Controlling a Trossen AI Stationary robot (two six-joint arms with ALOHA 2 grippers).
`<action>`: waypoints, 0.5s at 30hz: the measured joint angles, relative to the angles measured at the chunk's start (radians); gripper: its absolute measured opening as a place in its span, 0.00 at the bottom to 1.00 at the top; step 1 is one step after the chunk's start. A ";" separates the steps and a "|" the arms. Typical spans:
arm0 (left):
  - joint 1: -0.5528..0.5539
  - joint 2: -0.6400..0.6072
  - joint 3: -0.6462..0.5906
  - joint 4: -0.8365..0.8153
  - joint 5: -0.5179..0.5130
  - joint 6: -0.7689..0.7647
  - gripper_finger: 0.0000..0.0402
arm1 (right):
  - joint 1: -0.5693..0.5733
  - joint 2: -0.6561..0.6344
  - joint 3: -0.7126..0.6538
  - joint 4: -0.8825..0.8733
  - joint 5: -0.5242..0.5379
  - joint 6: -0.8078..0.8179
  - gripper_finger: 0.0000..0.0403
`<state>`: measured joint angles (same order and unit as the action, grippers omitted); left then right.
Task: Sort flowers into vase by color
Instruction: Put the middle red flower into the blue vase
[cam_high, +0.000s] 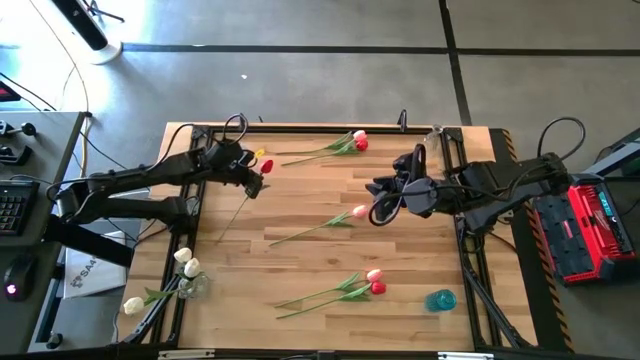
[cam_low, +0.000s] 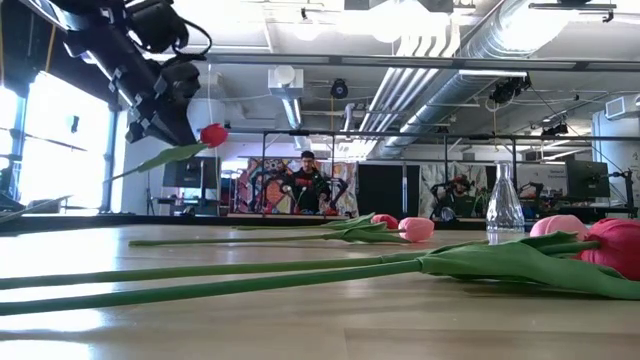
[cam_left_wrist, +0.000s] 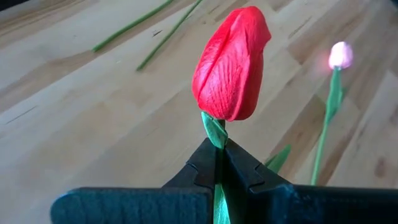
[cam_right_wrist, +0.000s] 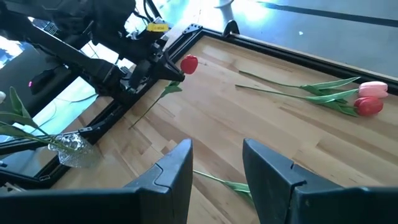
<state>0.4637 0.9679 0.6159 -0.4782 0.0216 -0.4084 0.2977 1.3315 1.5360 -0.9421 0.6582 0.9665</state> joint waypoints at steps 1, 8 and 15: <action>-0.007 -0.004 0.000 0.007 0.000 -0.001 0.00 | 0.000 0.000 0.000 0.000 0.000 -0.002 0.32; -0.056 -0.006 0.092 0.016 0.001 0.028 0.00 | 0.000 0.000 0.000 0.000 0.000 -0.007 0.32; -0.085 -0.002 0.165 0.301 0.233 0.046 0.00 | 0.040 -0.010 0.000 0.069 0.056 -0.083 0.32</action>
<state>0.3789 0.9657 0.7810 -0.1772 0.2548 -0.3621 0.3374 1.3211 1.5360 -0.8734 0.7144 0.8832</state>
